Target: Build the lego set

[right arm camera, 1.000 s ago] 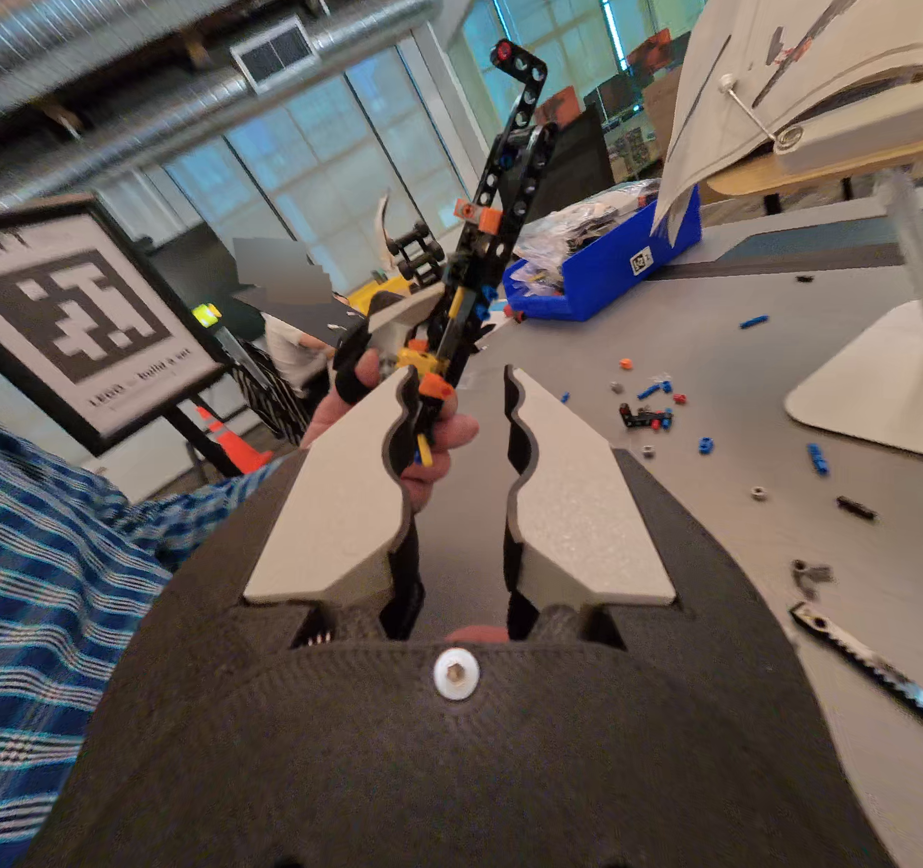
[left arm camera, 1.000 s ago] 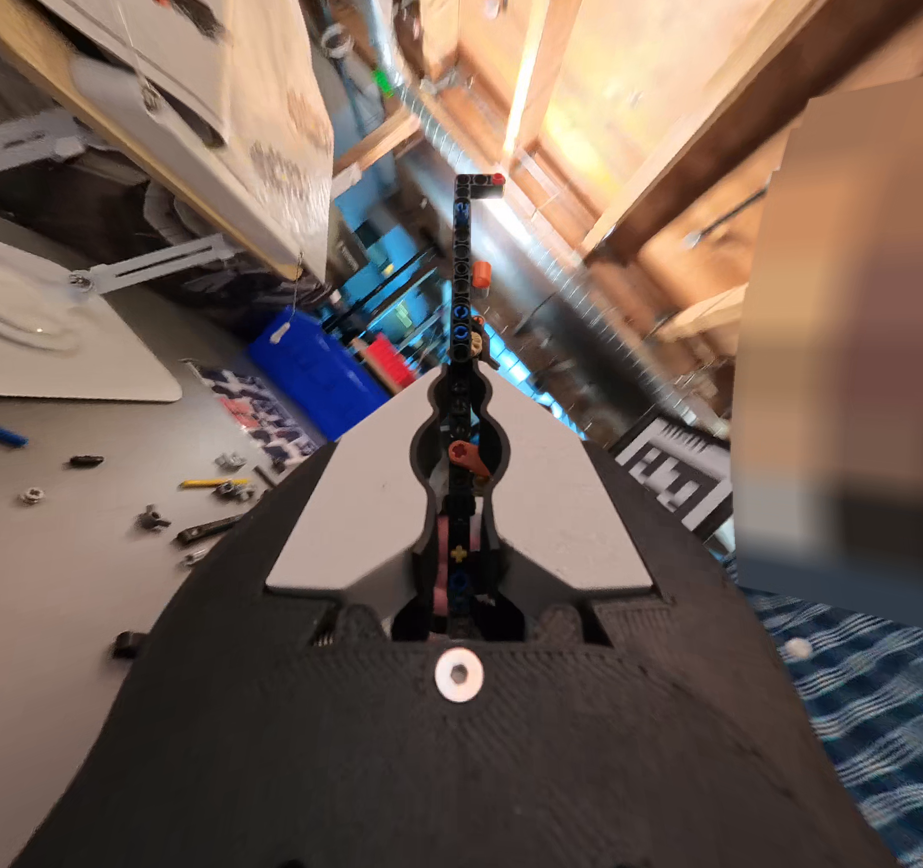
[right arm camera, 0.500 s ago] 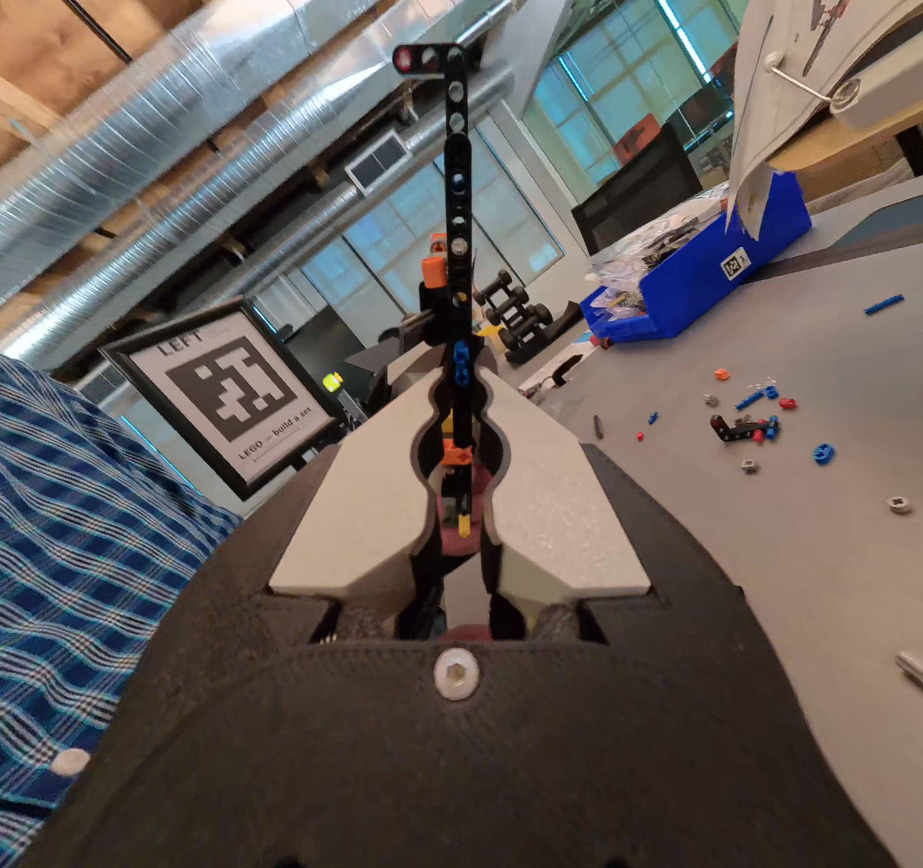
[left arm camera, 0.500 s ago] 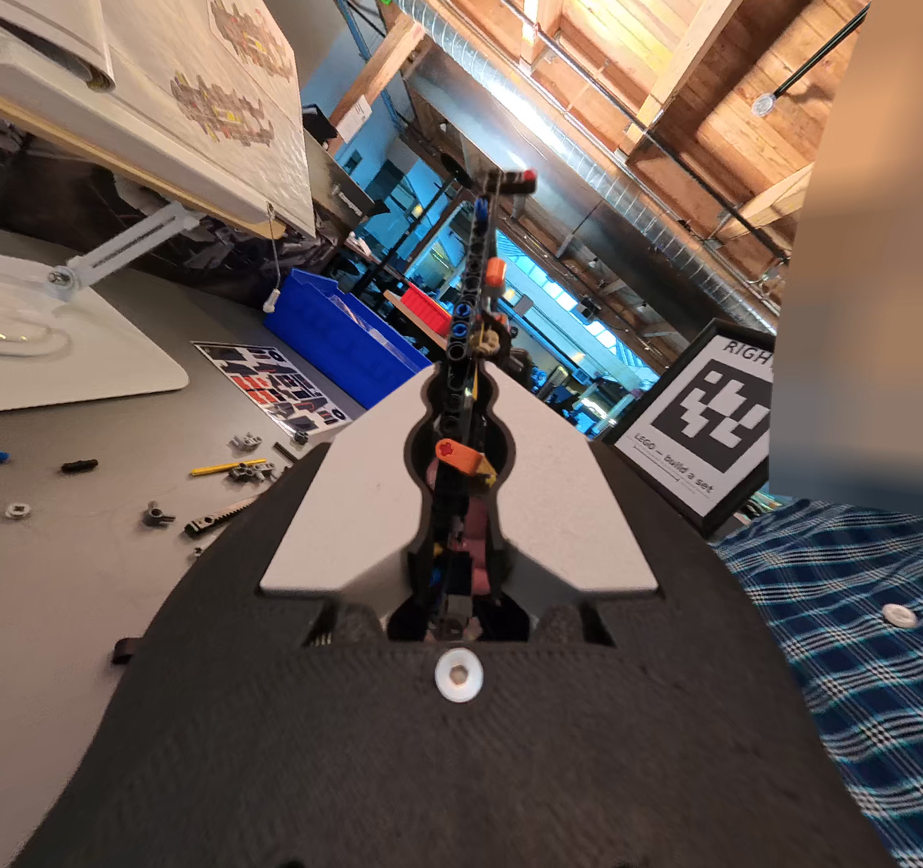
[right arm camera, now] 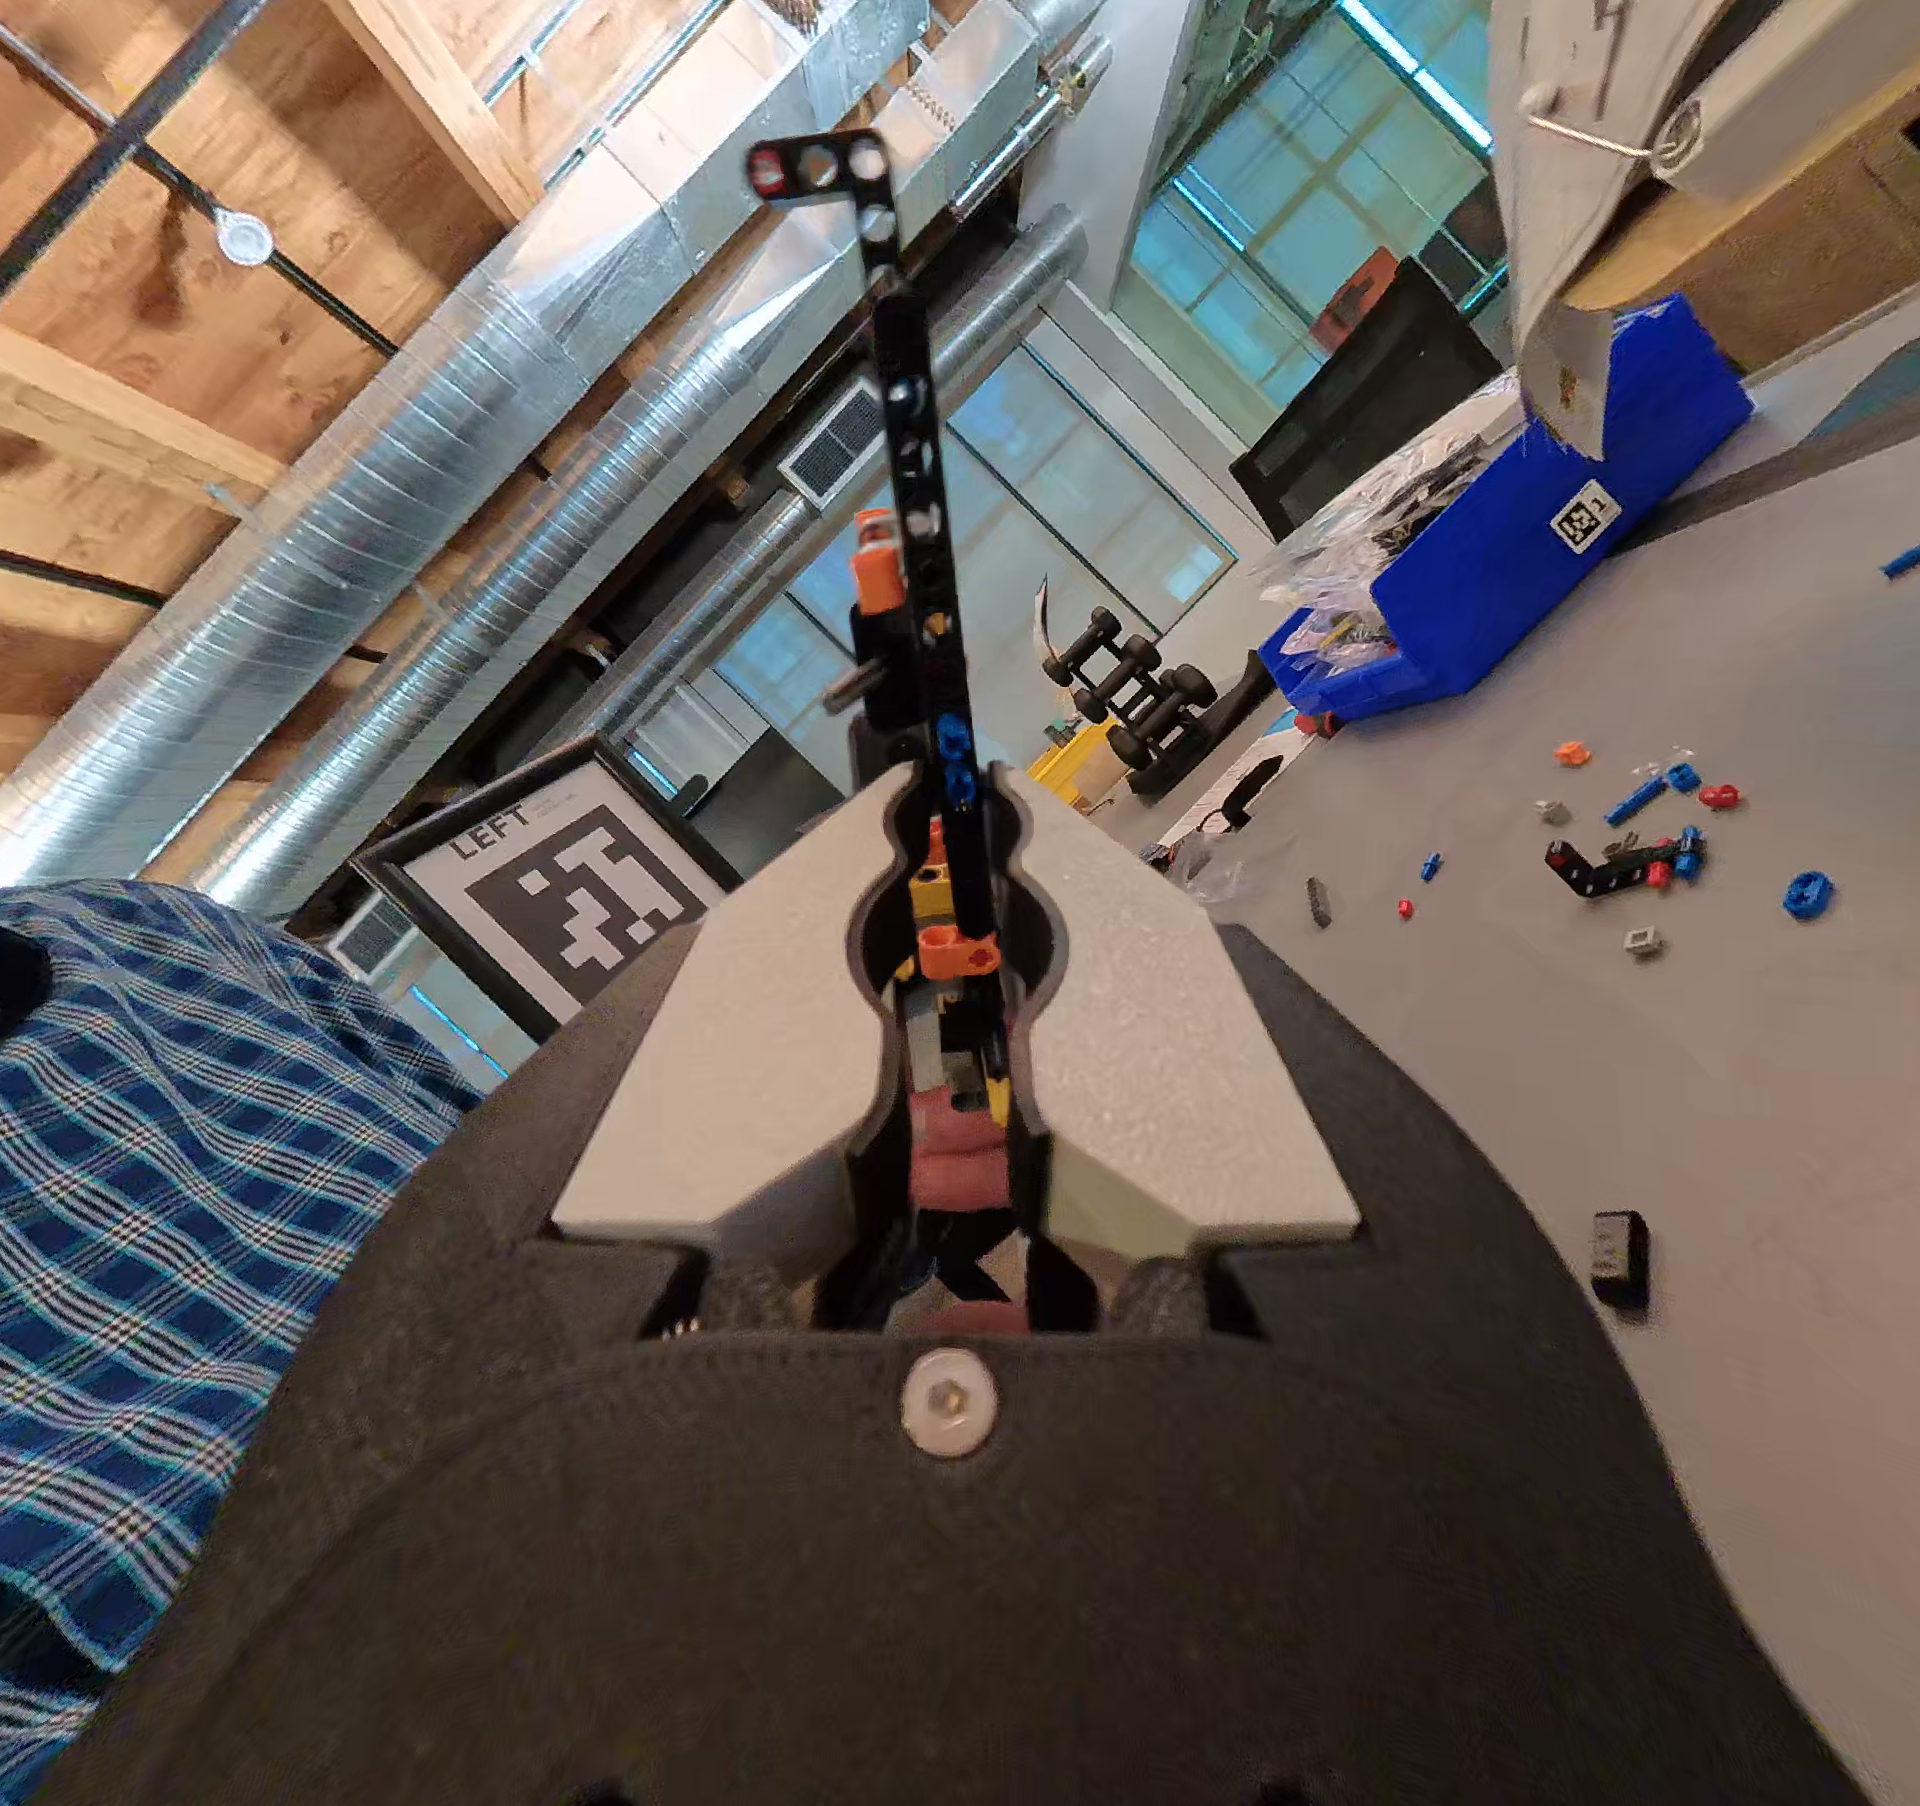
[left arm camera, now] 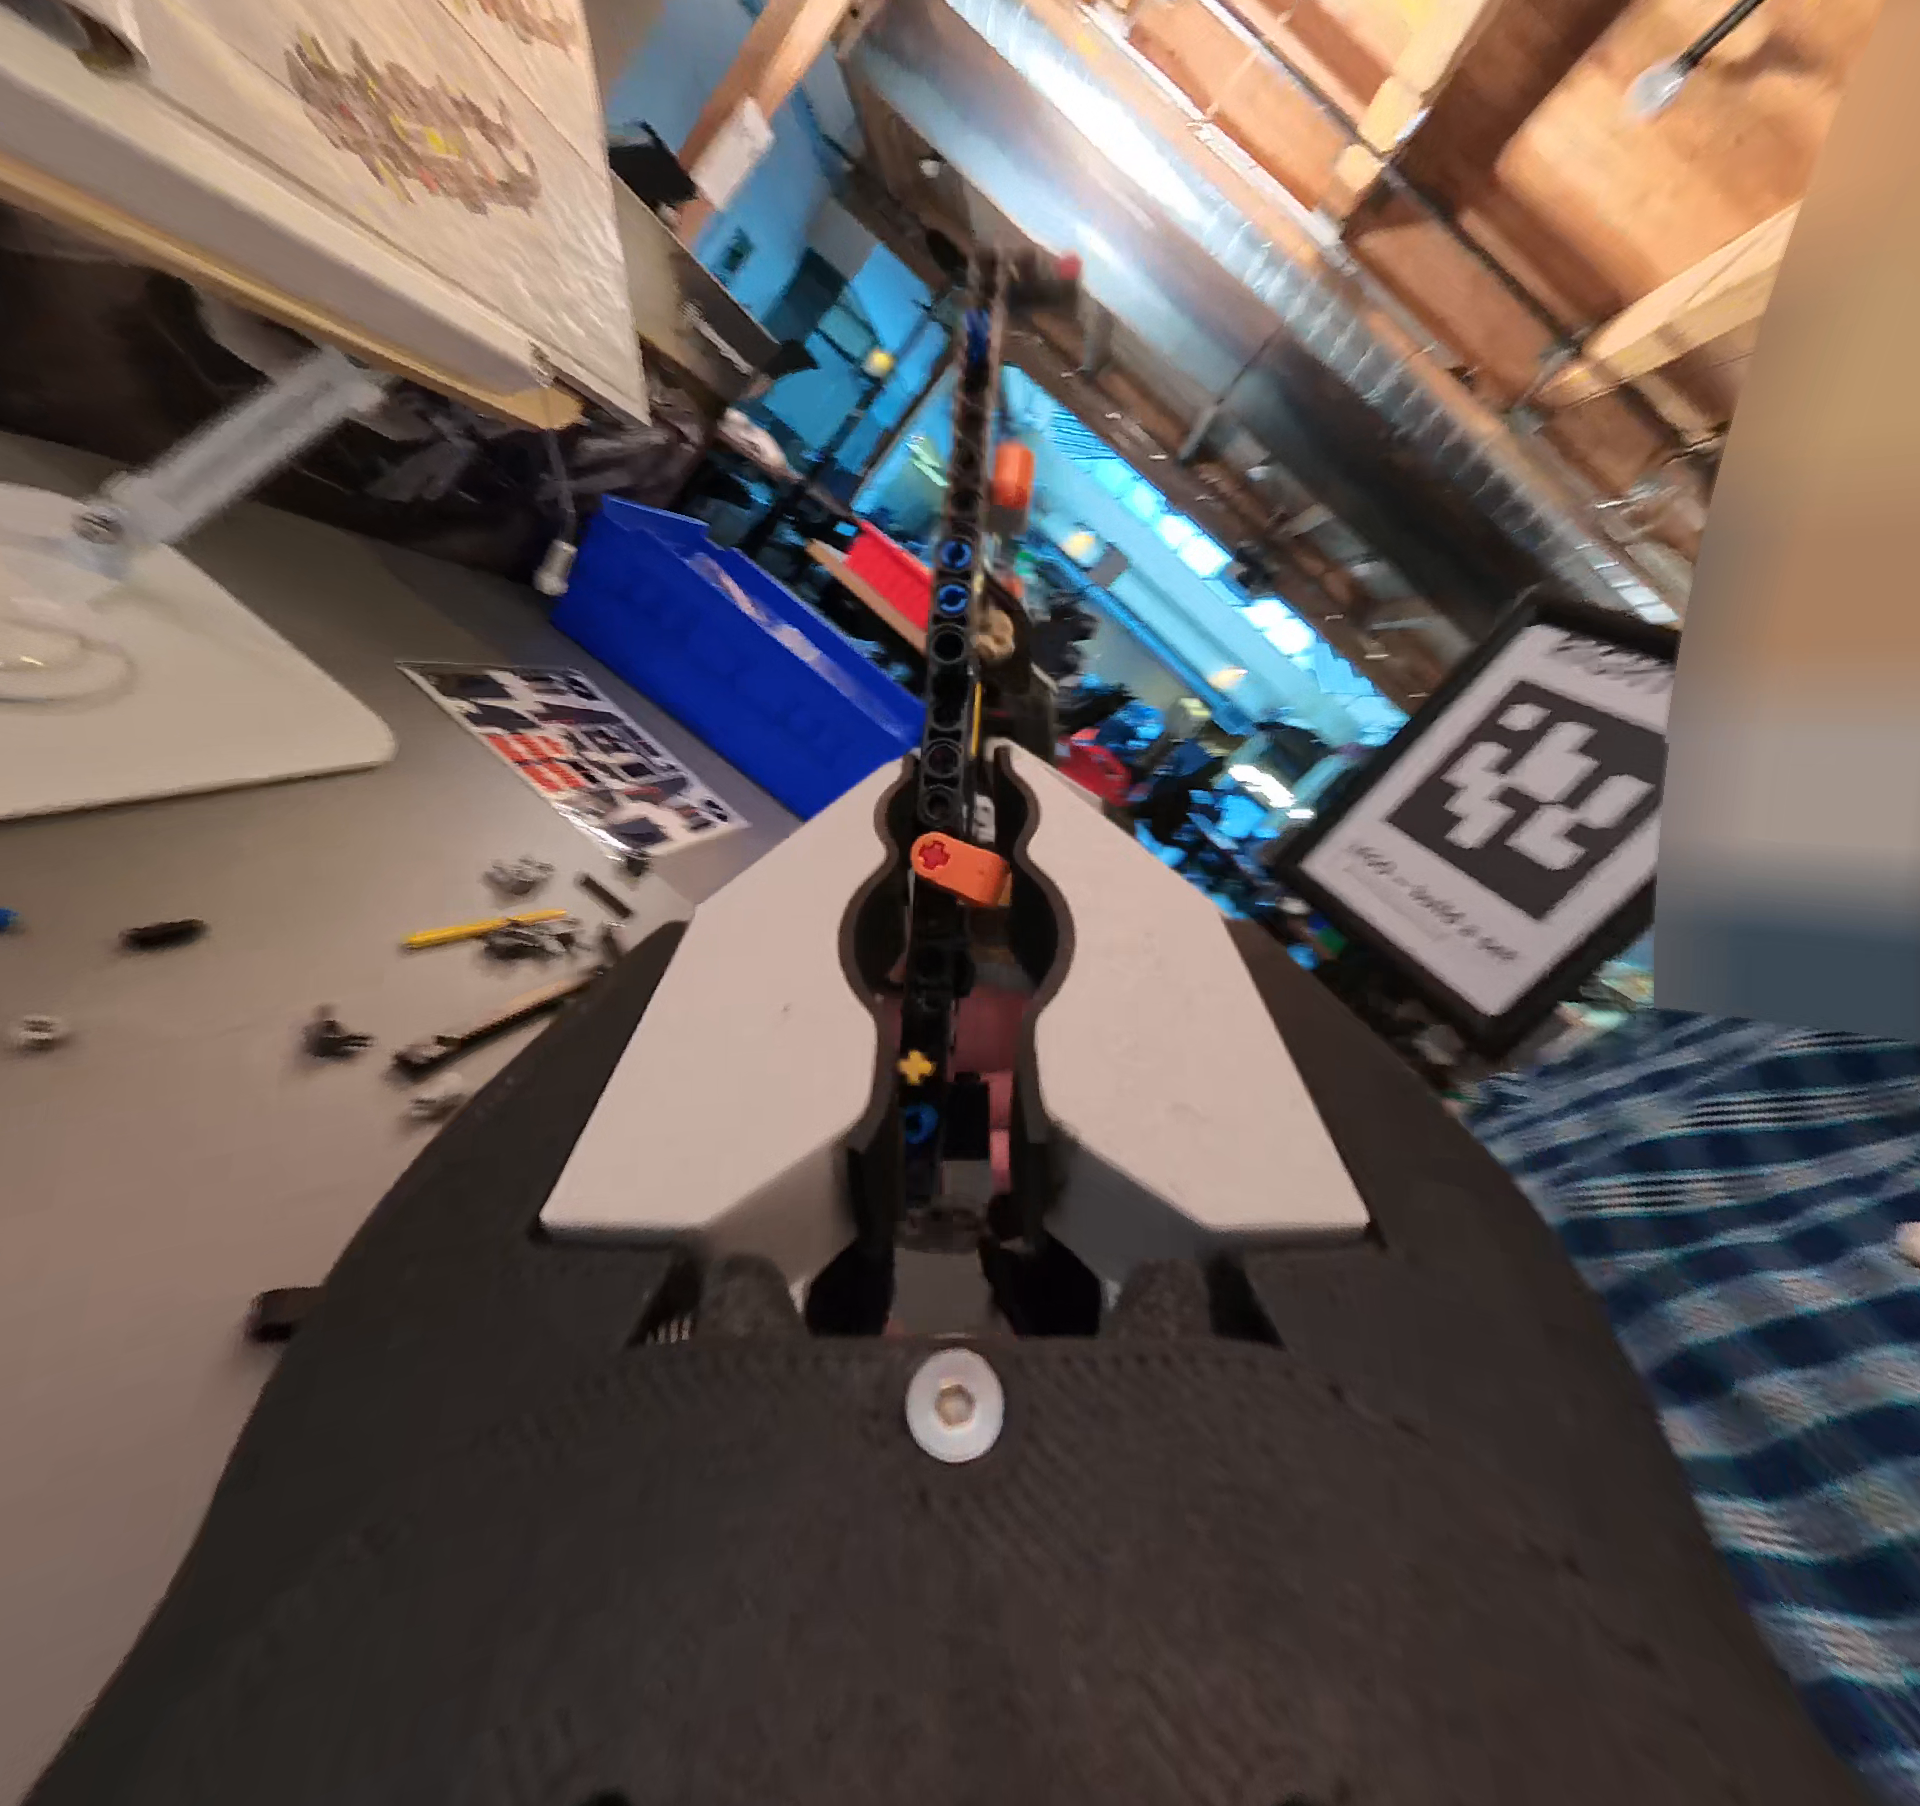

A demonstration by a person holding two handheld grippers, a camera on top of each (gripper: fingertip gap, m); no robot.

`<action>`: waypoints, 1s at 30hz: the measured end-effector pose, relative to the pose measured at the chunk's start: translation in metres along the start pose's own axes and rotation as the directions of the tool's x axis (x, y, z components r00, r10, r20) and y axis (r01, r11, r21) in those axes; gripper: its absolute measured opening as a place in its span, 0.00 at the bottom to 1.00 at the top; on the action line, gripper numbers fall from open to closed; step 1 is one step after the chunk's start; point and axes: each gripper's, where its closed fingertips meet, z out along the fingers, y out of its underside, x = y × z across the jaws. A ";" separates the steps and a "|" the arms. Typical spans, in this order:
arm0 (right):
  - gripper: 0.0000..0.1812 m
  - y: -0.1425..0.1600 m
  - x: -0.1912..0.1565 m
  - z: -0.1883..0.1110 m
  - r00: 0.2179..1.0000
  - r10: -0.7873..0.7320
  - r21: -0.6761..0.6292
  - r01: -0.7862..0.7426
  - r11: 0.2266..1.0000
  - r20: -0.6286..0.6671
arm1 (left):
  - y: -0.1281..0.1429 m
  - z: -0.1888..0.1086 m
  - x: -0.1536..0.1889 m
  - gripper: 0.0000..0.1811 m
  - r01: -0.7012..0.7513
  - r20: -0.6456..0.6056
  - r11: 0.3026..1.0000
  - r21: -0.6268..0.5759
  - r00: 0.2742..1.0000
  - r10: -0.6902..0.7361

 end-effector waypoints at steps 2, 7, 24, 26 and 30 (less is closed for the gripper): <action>0.12 -0.001 0.005 -0.002 1.000 0.016 0.013 -0.016 1.000 -0.018 | -0.001 0.000 0.000 0.06 -0.062 0.041 0.998 -0.010 0.997 0.063; 0.15 -0.003 0.013 -0.005 0.999 0.005 0.012 -0.005 1.000 -0.045 | -0.001 0.003 0.003 0.05 -0.273 0.146 0.958 -0.083 0.948 0.283; 0.16 -0.001 0.014 -0.006 0.999 0.032 0.012 -0.031 0.999 -0.024 | -0.001 0.006 0.015 0.05 -0.692 0.262 0.674 -0.258 0.622 0.738; 0.17 -0.001 0.014 -0.006 0.999 0.032 0.011 -0.032 0.999 -0.024 | -0.001 0.006 0.016 0.05 -0.702 0.262 0.662 -0.262 0.608 0.749; 0.17 -0.001 0.014 -0.006 0.999 0.027 0.009 -0.027 1.000 -0.028 | -0.005 0.004 0.016 0.05 -0.707 0.279 0.661 -0.252 0.601 0.749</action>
